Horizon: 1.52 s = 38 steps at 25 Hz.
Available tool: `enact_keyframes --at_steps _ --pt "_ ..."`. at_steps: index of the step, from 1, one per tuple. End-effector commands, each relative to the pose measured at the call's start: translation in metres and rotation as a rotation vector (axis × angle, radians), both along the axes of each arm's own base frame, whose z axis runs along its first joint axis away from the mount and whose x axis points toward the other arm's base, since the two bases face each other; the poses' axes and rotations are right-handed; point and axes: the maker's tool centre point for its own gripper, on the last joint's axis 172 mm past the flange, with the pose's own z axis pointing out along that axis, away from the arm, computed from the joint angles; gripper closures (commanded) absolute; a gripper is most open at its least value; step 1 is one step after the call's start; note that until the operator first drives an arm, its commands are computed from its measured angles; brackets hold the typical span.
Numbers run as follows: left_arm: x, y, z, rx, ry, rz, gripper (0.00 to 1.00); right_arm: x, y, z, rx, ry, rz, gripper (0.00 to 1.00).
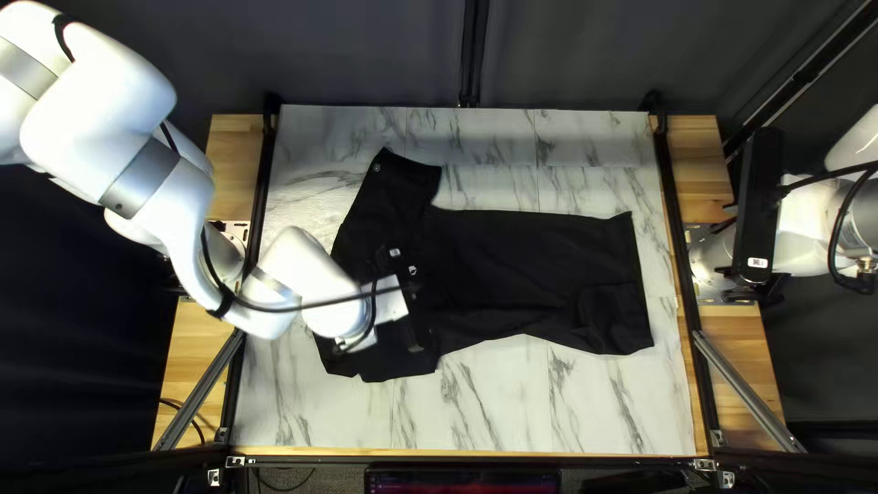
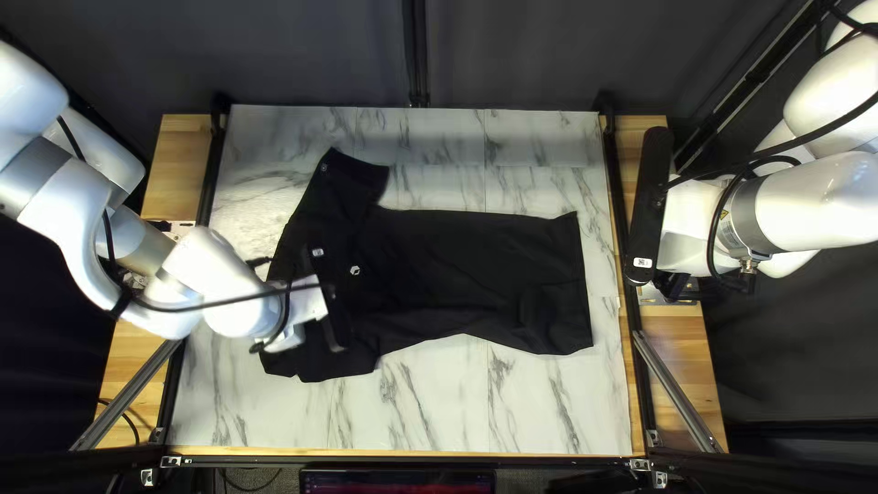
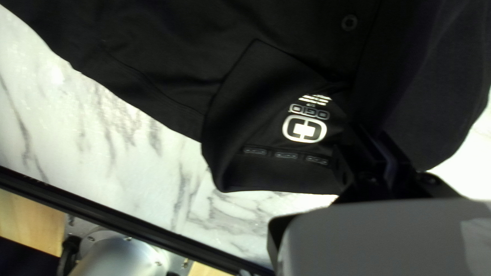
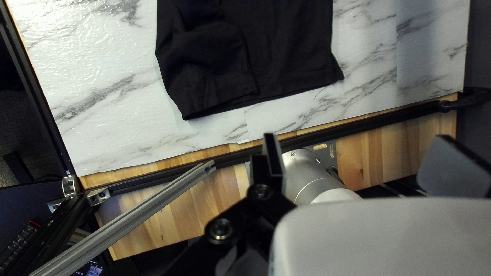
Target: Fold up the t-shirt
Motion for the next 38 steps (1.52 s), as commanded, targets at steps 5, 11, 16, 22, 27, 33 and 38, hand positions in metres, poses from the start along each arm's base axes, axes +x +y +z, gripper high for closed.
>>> enact_keyframes --at_steps 5,11,16,22,27,33,38 --pt "0.016 -0.059 0.0 -0.01 -0.025 -0.093 1.0 0.0 0.0 0.0 0.0 0.0 0.0 0.0" --pt "0.026 -0.085 0.0 -0.019 -0.049 -0.133 1.0 0.0 0.0 0.0 0.0 0.0 0.0 0.0" --pt "0.039 -0.108 0.009 -0.016 -0.056 -0.16 1.0 0.0 0.0 0.0 0.0 0.0 0.0 0.0" --pt "0.039 -0.115 0.012 -0.007 -0.046 -0.166 1.0 0.0 0.0 0.0 0.0 0.0 0.0 0.0" --pt "0.021 -0.104 0.012 0.002 -0.041 -0.145 1.0 0.0 0.0 0.0 0.0 0.0 0.0 0.0" --pt "0.003 -0.057 0.006 0.006 -0.042 -0.105 1.0 0.0 0.0 0.0 0.0 0.0 0.0 0.0" --pt "0.003 0.014 -0.007 0.028 -0.032 -0.044 1.0 0.0 0.0 0.0 0.0 0.0 0.0 0.0"
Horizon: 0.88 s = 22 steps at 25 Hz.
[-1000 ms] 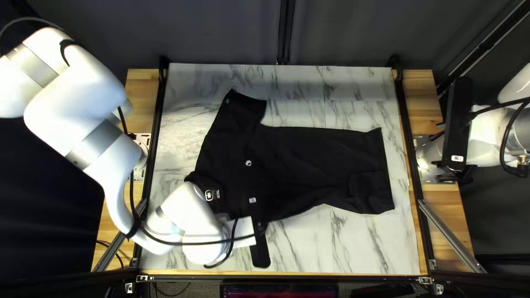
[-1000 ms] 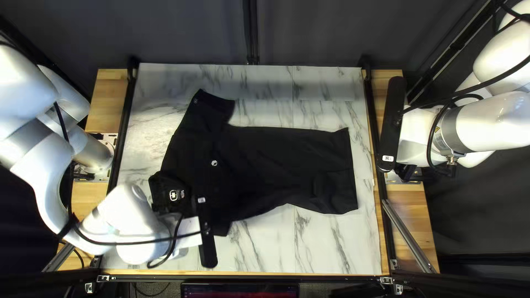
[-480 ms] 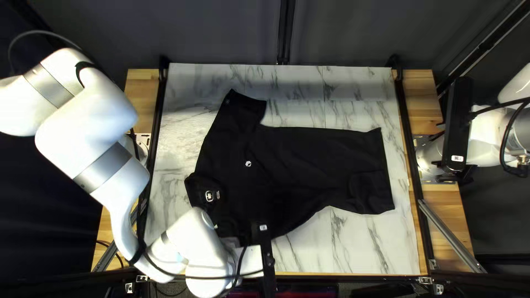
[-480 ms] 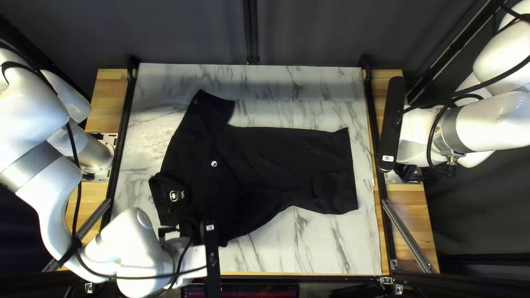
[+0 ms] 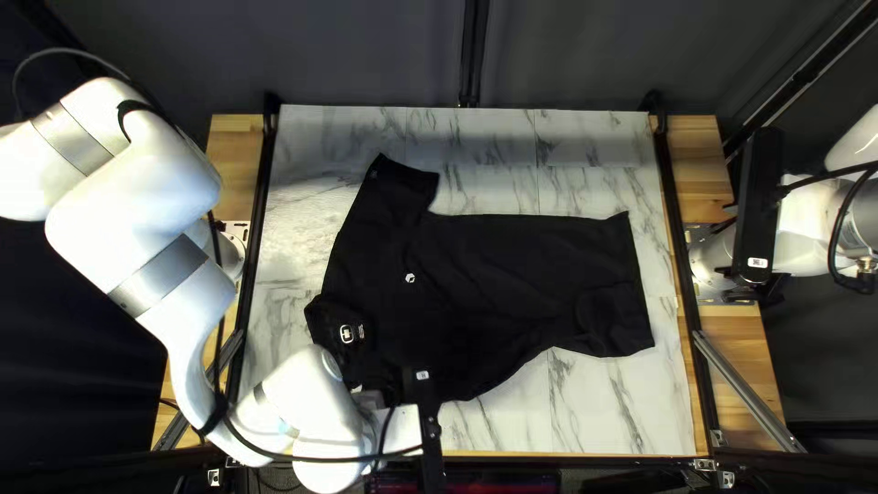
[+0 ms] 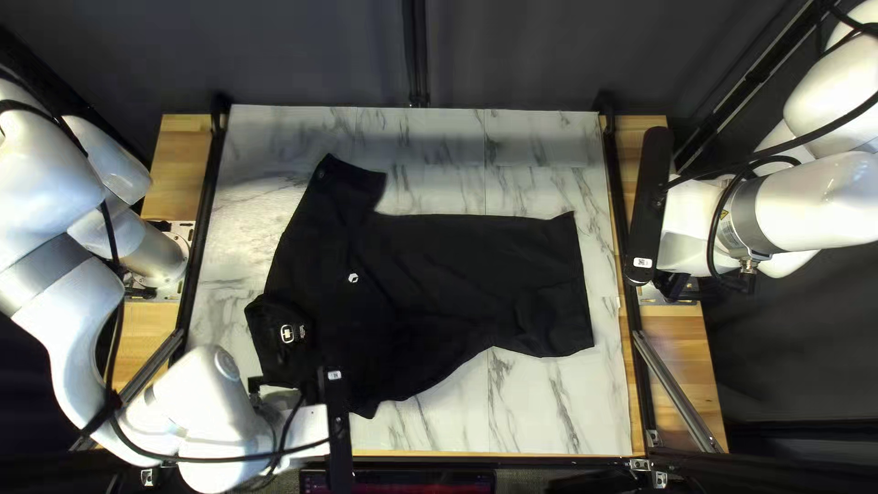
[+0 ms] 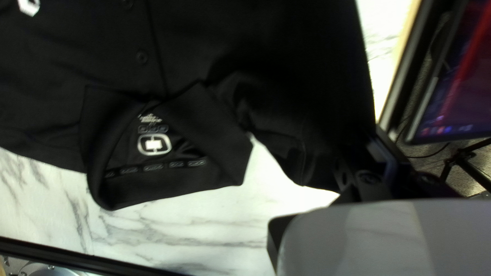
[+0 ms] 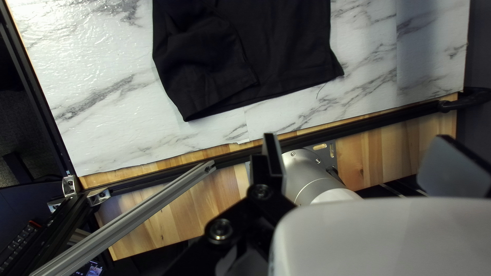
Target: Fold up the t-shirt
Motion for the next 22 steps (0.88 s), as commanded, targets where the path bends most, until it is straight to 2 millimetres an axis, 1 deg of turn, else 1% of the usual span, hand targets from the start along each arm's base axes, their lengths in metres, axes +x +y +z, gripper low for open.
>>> enact_keyframes --at_steps 1,3,4,6,8,10,12,13,15,22 --pt "0.001 0.06 -0.012 0.014 0.007 0.058 1.0 0.0 0.0 0.0 0.0 0.0 0.0 0.0" --pt "-0.007 0.084 -0.024 0.022 0.022 0.099 1.0 0.0 0.0 0.0 0.0 0.0 0.0 0.0" --pt "-0.012 0.091 -0.027 0.026 0.026 0.114 1.0 0.0 0.0 0.0 0.0 0.0 0.0 0.0" --pt "-0.028 0.104 -0.036 0.038 0.031 0.163 1.0 0.0 0.0 0.0 0.0 0.0 0.0 0.0" --pt "-0.039 0.109 -0.039 0.053 0.036 0.203 1.0 0.0 0.0 0.0 0.0 0.0 0.0 0.0" --pt "-0.045 0.111 -0.044 0.059 0.036 0.232 1.0 0.0 0.0 0.0 0.0 0.0 0.0 0.0" --pt "-0.044 0.109 -0.048 0.057 0.035 0.246 0.99 0.0 0.0 0.0 0.0 0.0 0.0 0.0" --pt "-0.041 0.106 -0.047 0.055 0.034 0.248 0.0 0.0 0.0 0.0 0.0 0.0 0.0 0.0" --pt "-0.035 0.102 -0.044 0.057 0.038 0.248 0.0 0.0 0.0 0.0 0.0 0.0 0.0 0.0" --pt "-0.035 0.102 -0.044 0.057 0.038 0.248 0.0 0.0 0.0 0.0 0.0 0.0 0.0 0.0"
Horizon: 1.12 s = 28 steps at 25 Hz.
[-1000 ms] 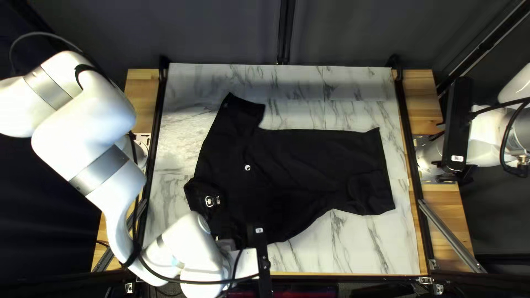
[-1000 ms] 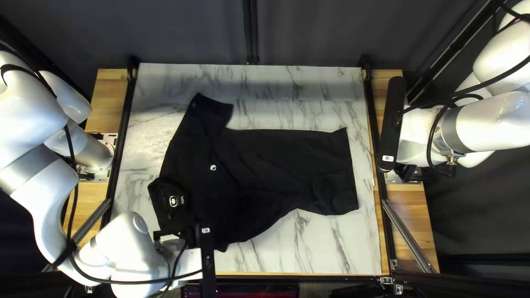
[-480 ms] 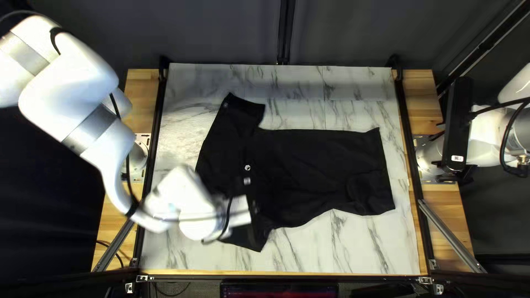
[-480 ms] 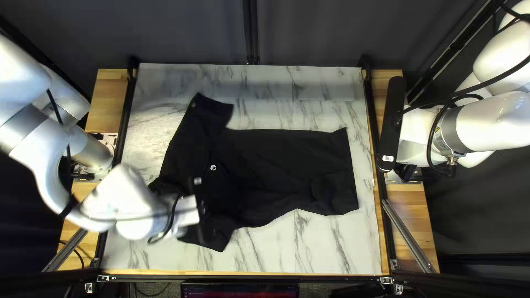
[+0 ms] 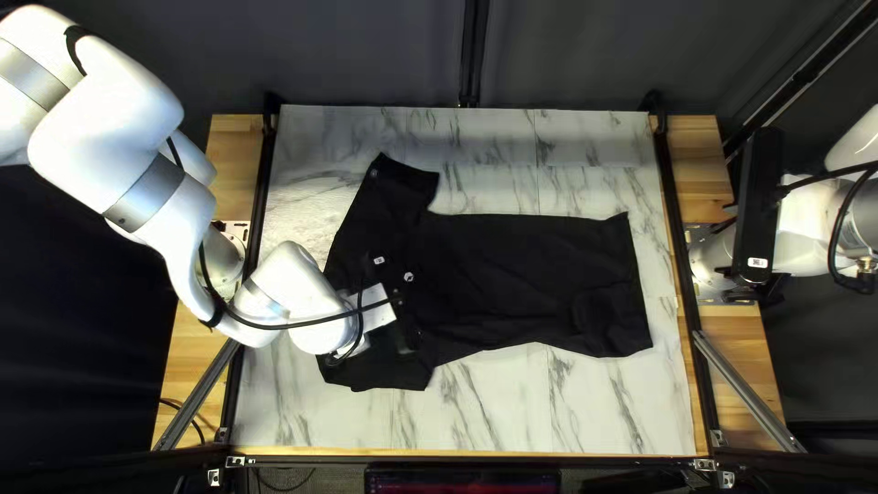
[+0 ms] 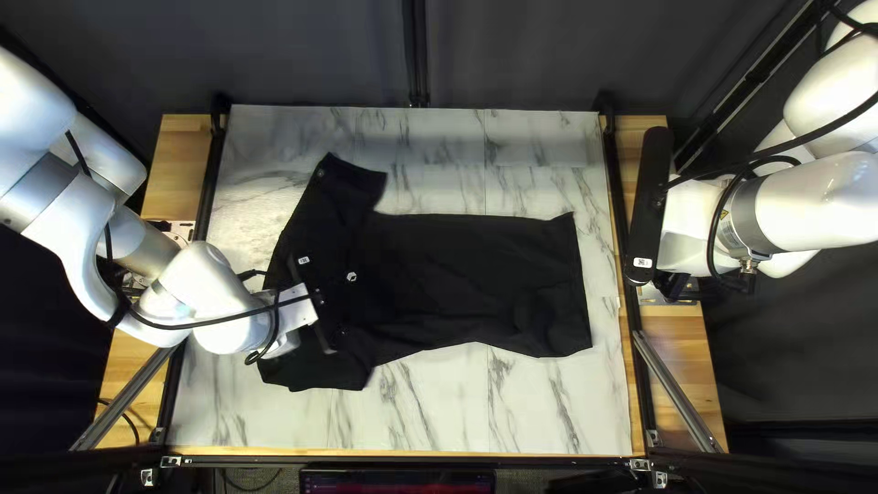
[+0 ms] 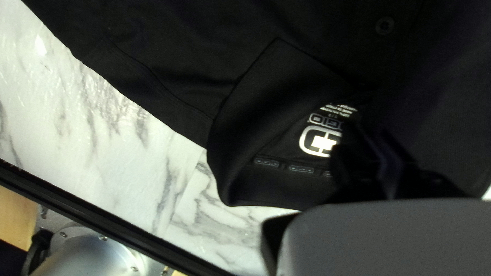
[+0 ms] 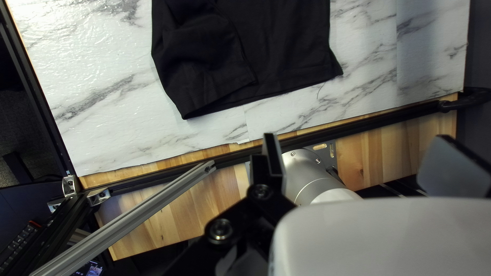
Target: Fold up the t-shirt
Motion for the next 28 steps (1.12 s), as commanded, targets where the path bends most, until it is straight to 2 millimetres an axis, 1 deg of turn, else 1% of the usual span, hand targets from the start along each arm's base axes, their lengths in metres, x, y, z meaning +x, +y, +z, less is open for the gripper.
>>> enact_keyframes --at_steps 1,6,8,10,12,14,17,19,23,24,28 --pt "0.0 0.0 0.0 0.0 0.0 0.0 0.0 0.0 0.0 0.0 0.0 0.0 0.0 0.0" --pt "0.002 0.0 -0.001 -0.004 -0.002 -0.004 0.0 0.0 0.0 0.0 0.0 0.0 0.0 0.0" --pt "0.015 0.002 0.0 -0.013 -0.013 -0.053 0.0 0.0 0.0 0.0 0.0 0.0 0.0 0.0" --pt "0.026 0.001 0.007 -0.028 -0.039 -0.098 0.0 0.0 0.0 0.0 0.0 0.0 0.0 0.0" --pt "0.036 -0.002 0.015 -0.041 -0.068 -0.136 0.0 0.0 0.0 0.0 0.0 0.0 0.0 0.0" --pt "0.053 -0.008 0.025 -0.055 -0.107 -0.194 0.0 0.0 0.0 0.0 0.0 0.0 0.0 0.0" --pt "0.072 -0.014 0.029 -0.081 -0.147 -0.262 0.0 0.0 0.0 0.0 0.0 0.0 0.0 0.0" --pt "0.086 -0.018 0.026 -0.103 -0.166 -0.302 0.0 0.0 0.0 0.0 0.0 0.0 0.0 0.0" --pt "0.124 -0.032 0.007 -0.132 -0.176 -0.366 0.0 0.0 0.0 0.0 0.0 0.0 0.0 0.0" --pt "0.133 -0.033 0.002 -0.133 -0.173 -0.378 0.0 0.0 0.0 0.0 0.0 0.0 0.0 0.0" --pt "0.156 -0.031 -0.012 -0.108 -0.144 -0.413 0.0 0.0 0.0 0.0 0.0 0.0 0.0 0.0"
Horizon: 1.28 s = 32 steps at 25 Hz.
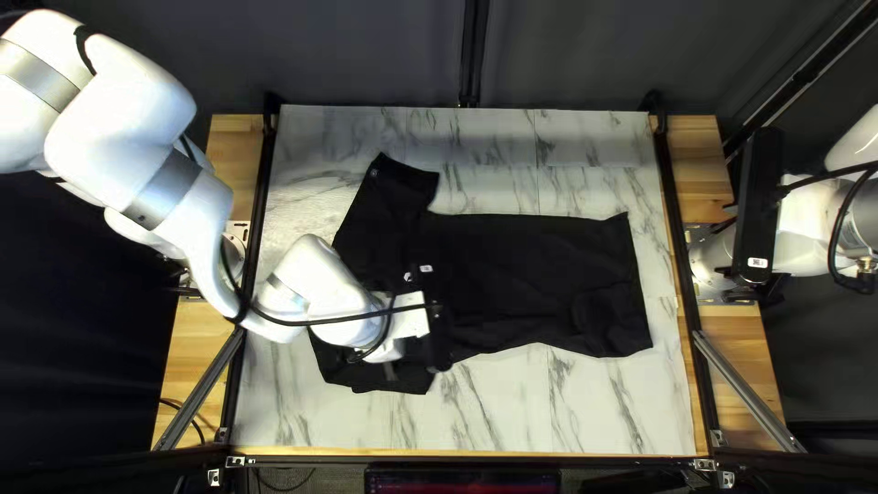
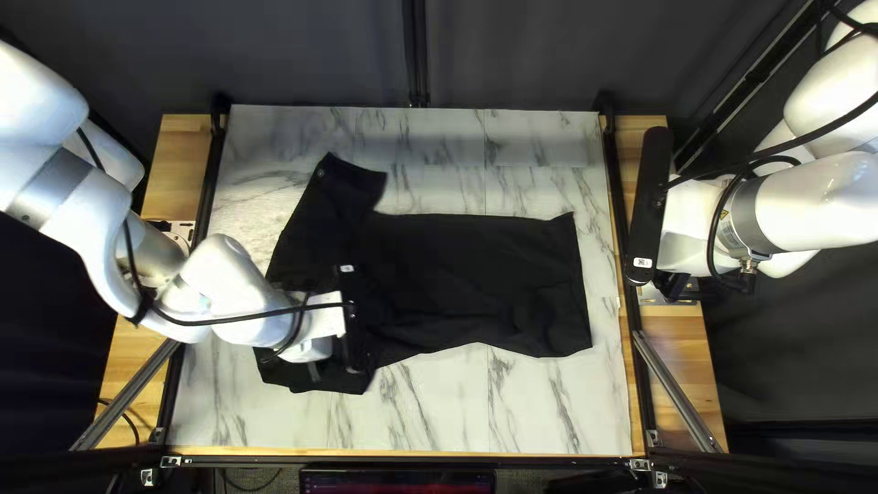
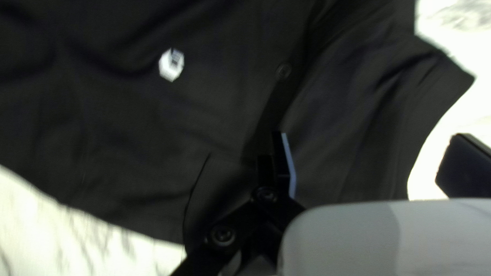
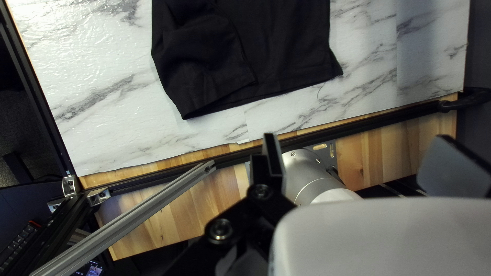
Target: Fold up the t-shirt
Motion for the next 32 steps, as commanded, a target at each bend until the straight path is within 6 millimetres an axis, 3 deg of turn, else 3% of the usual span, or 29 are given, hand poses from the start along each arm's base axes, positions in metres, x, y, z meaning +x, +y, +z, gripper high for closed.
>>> enact_keyframes --at_steps 1,6,7,9,11,13,16,22,32 --pt "0.028 0.003 -0.013 0.035 0.017 -0.041 0.0 0.0 0.0 0.0 0.0 0.0 0.0 0.0" --pt "0.043 0.013 -0.025 0.095 0.048 -0.058 0.0 0.0 0.0 0.0 0.0 0.0 0.0 0.0" --pt "0.044 0.016 -0.028 0.108 0.057 -0.059 0.04 0.0 0.0 0.0 0.0 0.0 0.0 0.0" --pt "0.044 0.02 -0.035 0.12 0.069 -0.06 0.28 0.0 0.0 0.0 0.0 0.0 0.0 0.0" --pt "0.042 0.023 -0.041 0.126 0.081 -0.059 0.92 0.0 0.0 0.0 0.0 0.0 0.0 0.0" --pt "0.04 0.025 -0.049 0.128 0.093 -0.058 1.0 0.0 0.0 0.0 0.0 0.0 0.0 0.0" --pt "0.038 0.024 -0.051 0.131 0.103 -0.056 1.0 0.0 0.0 0.0 0.0 0.0 0.0 0.0" --pt "0.038 0.022 -0.037 0.148 0.1 -0.057 1.0 0.0 0.0 0.0 0.0 0.0 0.0 0.0" --pt "0.037 0.049 -0.017 0.15 0.09 -0.024 1.0 0.0 0.0 0.0 0.0 0.0 0.0 0.0"
